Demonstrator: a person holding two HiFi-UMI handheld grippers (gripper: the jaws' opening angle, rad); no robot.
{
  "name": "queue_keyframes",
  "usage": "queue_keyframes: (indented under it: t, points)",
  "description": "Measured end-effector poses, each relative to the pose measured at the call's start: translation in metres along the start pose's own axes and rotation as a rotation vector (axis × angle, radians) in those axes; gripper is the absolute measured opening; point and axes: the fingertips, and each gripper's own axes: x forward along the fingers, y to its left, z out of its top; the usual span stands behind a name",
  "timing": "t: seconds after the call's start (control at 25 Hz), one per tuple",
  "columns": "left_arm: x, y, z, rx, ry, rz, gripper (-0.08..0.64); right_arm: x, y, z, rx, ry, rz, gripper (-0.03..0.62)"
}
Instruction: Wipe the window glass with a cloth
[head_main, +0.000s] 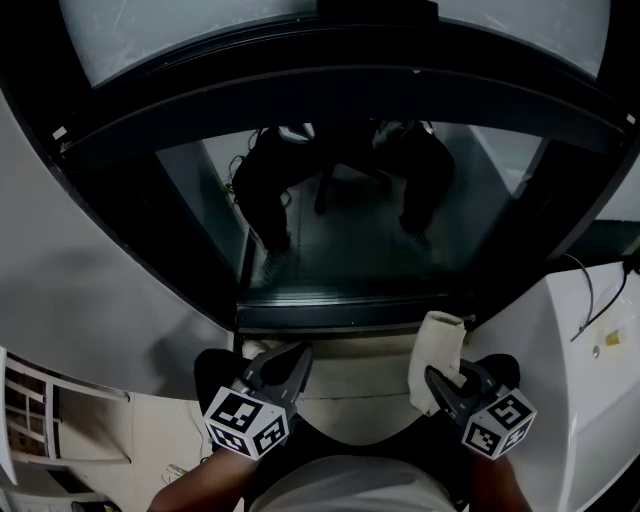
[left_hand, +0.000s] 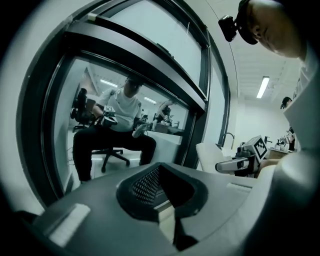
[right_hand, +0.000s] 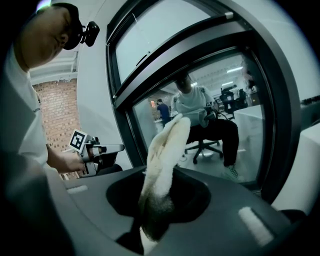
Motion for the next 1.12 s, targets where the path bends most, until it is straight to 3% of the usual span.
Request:
queue_keyframes:
  t: [0.2, 0.6, 0.8, 1.12]
  points:
    - [0.028, 0.01, 0.021, 0.063, -0.032, -0.026, 0.017, 0.012, -0.007, 0.019, -0.062, -0.001, -0.023, 0.087]
    - [0.084, 0.051, 0.076, 0.115, -0.141, 0.013, 0.017, 0.05, -0.029, 0.075, -0.262, -0.044, -0.093, 0.087]
    - [0.114, 0.057, 0.081, 0.187, -0.136, -0.011, 0.015, 0.065, -0.041, 0.106, -0.423, -0.065, -0.161, 0.087]
    - [0.132, 0.076, 0.065, 0.244, -0.121, -0.019, 0.015, 0.093, -0.038, 0.122, -0.719, 0.014, -0.221, 0.087]
